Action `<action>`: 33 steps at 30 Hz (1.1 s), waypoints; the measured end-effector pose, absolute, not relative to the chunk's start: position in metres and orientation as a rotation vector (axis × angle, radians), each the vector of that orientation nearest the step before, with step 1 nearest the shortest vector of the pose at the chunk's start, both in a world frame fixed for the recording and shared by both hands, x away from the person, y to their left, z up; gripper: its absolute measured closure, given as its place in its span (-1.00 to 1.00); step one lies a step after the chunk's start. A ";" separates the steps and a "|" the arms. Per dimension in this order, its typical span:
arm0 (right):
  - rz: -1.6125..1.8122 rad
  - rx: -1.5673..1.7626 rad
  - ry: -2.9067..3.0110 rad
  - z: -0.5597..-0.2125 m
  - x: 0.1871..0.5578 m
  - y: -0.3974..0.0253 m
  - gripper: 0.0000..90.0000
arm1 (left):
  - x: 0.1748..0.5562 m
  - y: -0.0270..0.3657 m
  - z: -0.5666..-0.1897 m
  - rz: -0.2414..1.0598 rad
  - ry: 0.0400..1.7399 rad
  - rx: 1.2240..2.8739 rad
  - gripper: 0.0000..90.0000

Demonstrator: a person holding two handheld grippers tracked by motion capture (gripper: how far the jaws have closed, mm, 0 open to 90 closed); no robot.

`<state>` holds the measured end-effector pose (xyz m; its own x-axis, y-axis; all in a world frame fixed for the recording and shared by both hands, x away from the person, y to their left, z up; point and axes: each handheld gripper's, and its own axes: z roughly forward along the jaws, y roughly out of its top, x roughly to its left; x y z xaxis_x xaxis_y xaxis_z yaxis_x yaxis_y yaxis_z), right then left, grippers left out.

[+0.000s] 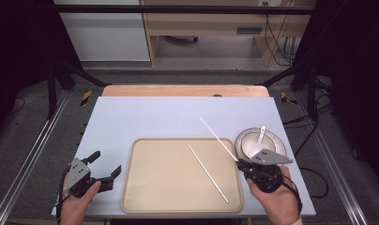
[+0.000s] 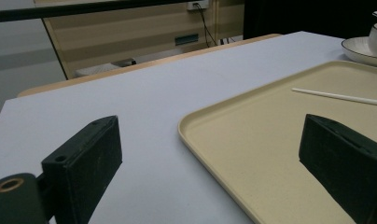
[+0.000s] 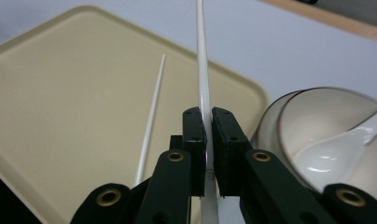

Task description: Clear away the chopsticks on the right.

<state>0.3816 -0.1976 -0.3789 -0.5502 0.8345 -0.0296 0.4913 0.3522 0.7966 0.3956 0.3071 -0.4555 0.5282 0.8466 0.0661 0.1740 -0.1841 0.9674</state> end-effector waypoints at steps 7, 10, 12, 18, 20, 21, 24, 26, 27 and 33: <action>1.014 1.180 2.267 -0.415 0.372 -0.164 0.87 | 0.395 0.306 -0.454 0.770 0.863 1.677 -0.88; 1.000 1.193 2.298 -0.433 0.368 -0.150 0.87 | 0.393 0.308 -0.451 0.780 0.870 1.675 -0.88; 1.009 1.219 2.323 -0.444 0.365 -0.143 0.87 | 0.388 0.311 -0.446 0.789 0.883 1.636 -0.88; 0.935 1.277 2.344 -0.459 0.364 -0.135 0.87 | 0.385 0.313 -0.443 0.789 0.882 1.628 -0.88; 0.929 1.287 2.342 -0.462 0.364 -0.135 0.87 | 0.384 0.312 -0.442 0.793 0.875 1.631 -0.88; 0.924 1.325 2.328 -0.463 0.364 -0.134 0.87 | 0.383 0.311 -0.441 0.790 0.866 1.634 -0.88; 0.958 1.357 2.311 -0.463 0.364 -0.133 0.86 | 0.384 0.309 -0.440 0.793 0.854 1.650 -0.88; 0.993 1.351 2.314 -0.464 0.365 -0.134 0.71 | 0.384 0.307 -0.440 0.783 0.846 1.660 -0.87; 1.010 1.353 2.305 -0.462 0.365 -0.135 0.70 | 0.385 0.306 -0.440 0.782 0.838 1.668 -0.87; 1.111 1.281 2.242 -0.455 0.368 -0.139 0.46 | 0.385 0.295 -0.435 0.722 0.822 1.696 -0.83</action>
<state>0.3684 -0.1394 -0.4546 -0.5416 0.8357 0.0916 0.5792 0.2920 0.7611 0.3853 0.2947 -0.4349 0.5790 0.8128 0.0638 0.1672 -0.1950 0.9664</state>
